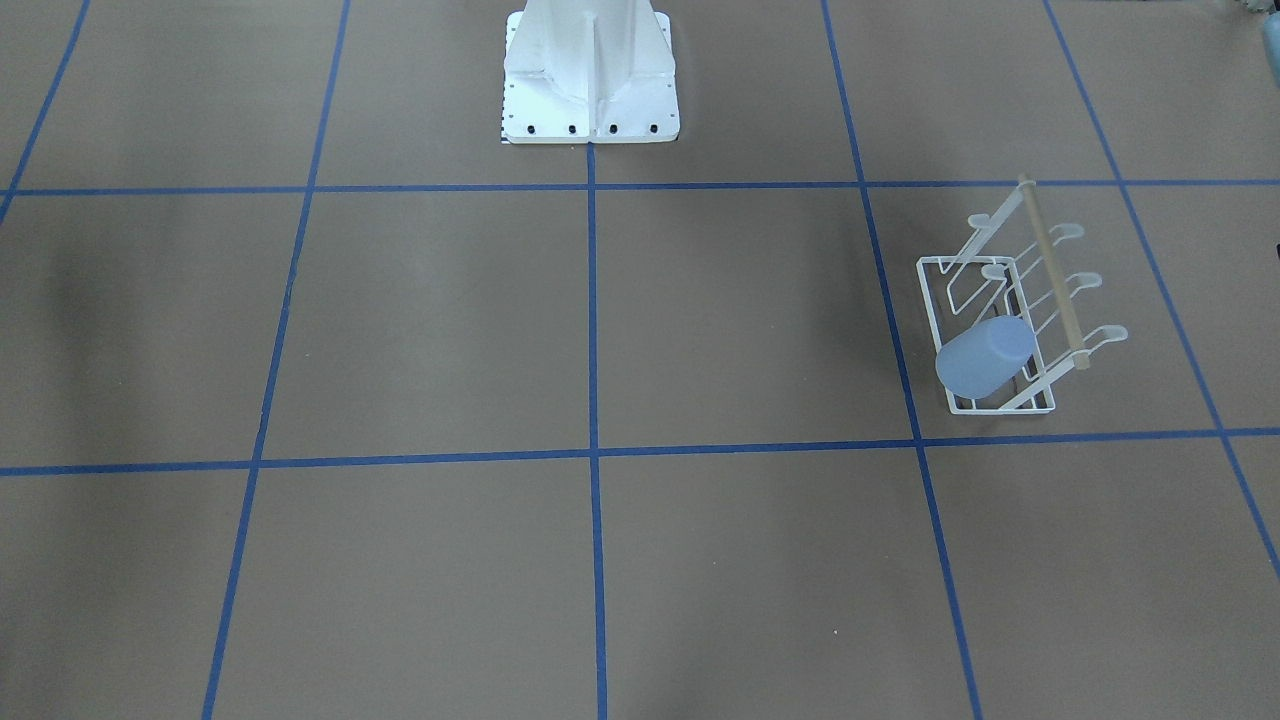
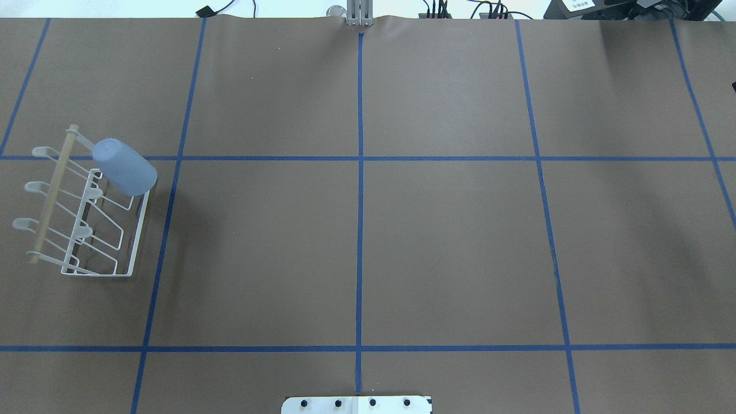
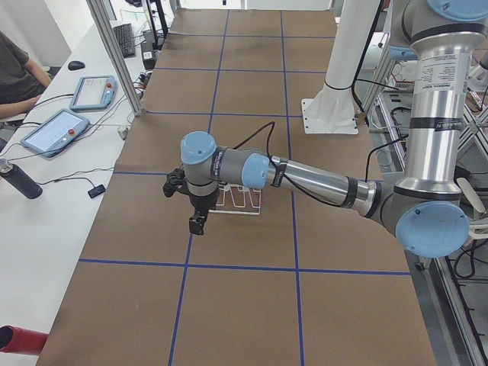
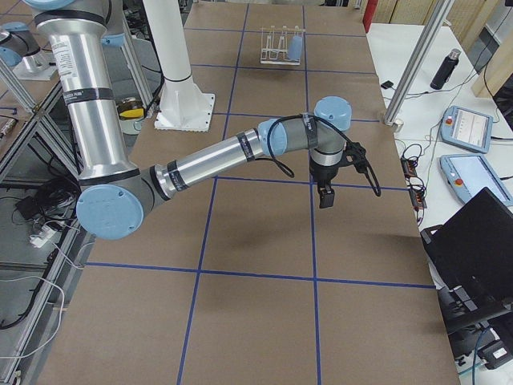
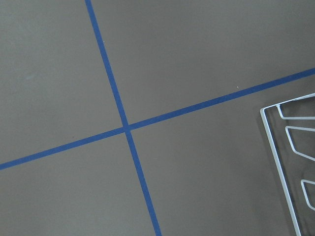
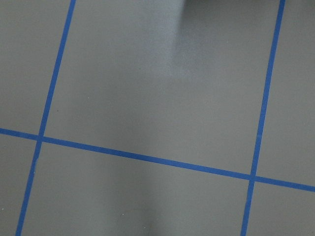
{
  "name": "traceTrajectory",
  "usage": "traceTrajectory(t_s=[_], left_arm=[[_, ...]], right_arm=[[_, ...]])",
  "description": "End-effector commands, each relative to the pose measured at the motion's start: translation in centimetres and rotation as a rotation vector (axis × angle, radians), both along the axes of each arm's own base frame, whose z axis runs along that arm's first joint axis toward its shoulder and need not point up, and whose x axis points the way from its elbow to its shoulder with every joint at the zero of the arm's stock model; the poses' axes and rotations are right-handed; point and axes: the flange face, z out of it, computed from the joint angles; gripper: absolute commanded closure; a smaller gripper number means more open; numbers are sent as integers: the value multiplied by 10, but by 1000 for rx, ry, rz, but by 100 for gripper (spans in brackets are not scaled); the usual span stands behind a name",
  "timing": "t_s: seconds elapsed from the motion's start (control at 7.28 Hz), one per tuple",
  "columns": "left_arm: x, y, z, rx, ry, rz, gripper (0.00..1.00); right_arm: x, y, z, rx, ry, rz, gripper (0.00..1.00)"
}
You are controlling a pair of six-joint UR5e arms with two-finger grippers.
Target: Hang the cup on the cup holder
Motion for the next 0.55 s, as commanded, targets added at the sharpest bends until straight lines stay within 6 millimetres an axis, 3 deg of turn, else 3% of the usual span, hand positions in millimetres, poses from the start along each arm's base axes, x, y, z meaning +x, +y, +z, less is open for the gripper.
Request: traceTrajectory(t_s=[0.0, 0.27, 0.41], left_arm=[[-5, 0, -1, 2, 0, -10, 2], [-10, 1, -3, -12, 11, -40, 2], [-13, 4, -15, -45, 112, -81, 2]], right_arm=[[0, 7, 3, -4, 0, -2, 0], [-1, 8, 8, -14, 1, -2, 0], [0, 16, 23, -35, 6, -3, 0]])
